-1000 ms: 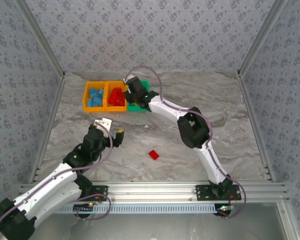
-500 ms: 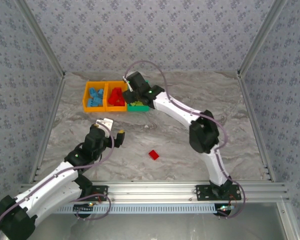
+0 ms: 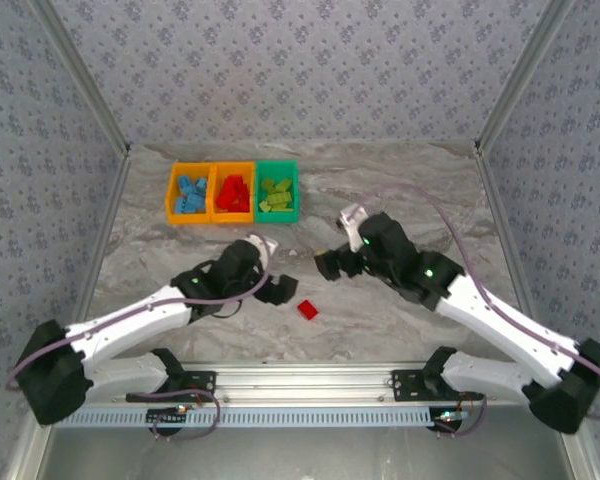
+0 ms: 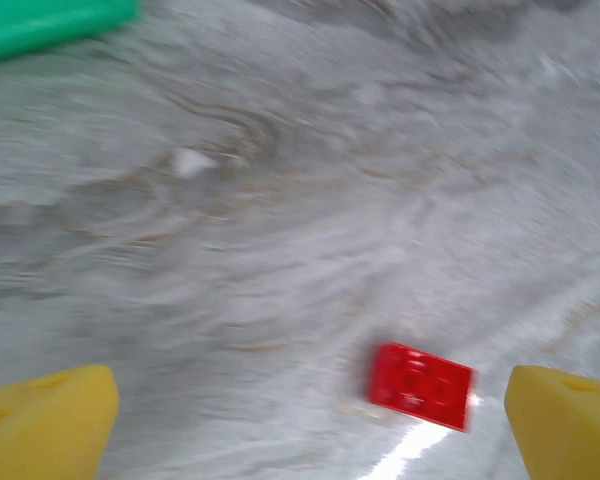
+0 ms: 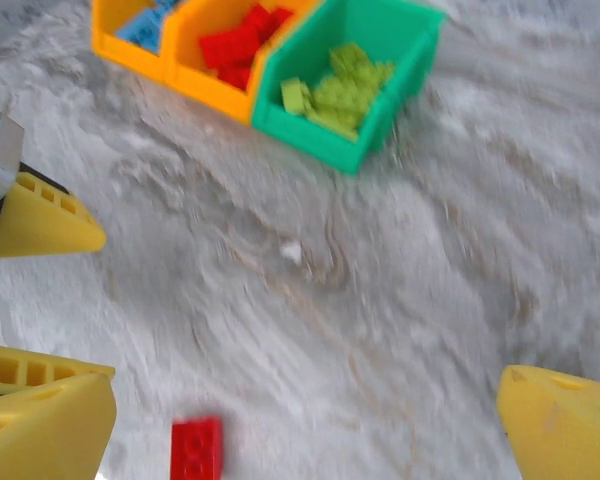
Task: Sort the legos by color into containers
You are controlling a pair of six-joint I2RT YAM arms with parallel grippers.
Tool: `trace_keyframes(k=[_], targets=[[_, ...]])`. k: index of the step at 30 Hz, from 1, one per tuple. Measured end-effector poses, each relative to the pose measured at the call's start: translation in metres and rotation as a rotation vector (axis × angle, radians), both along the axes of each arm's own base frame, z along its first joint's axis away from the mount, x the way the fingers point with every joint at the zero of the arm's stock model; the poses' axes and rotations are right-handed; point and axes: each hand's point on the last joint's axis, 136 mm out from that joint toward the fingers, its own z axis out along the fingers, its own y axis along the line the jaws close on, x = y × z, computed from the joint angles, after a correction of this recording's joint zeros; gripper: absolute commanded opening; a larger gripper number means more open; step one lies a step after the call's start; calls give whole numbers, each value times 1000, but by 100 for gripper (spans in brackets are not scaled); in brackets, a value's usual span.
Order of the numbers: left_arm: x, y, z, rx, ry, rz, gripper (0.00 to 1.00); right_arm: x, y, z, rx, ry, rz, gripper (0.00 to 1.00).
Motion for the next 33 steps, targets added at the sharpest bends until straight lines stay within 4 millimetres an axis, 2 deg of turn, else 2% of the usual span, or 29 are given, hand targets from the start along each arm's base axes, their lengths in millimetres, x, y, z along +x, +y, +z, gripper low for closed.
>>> trace_keyframes(k=[3, 6, 9, 13, 15, 17, 19, 22, 28, 33], targets=[[-23, -33, -18, 44, 70, -102, 99, -16, -30, -18, 36, 45, -73, 100], [-37, -55, -42, 112, 136, -171, 99, -21, -50, -24, 66, 68, -137, 100], [-43, -65, -67, 185, 202, -209, 99, -19, -56, -24, 80, 81, -168, 100], [-42, -71, -91, 267, 250, -235, 97, -17, -54, -33, 61, 113, -168, 100], [-42, -71, -99, 296, 262, -243, 88, -17, -51, -38, 52, 133, -161, 100], [-42, -68, -107, 325, 267, -249, 72, -17, -50, -42, 45, 144, -158, 100], [-38, -66, -108, 338, 257, -241, 64, -17, -50, -43, 44, 149, -158, 100], [-37, -65, -110, 353, 249, -247, 60, -16, -50, -43, 45, 151, -160, 100], [-35, -62, -110, 371, 236, -243, 47, -16, -50, -43, 48, 152, -163, 100], [-32, -57, -108, 387, 211, -229, 41, -17, -48, -42, 63, 162, -161, 100]])
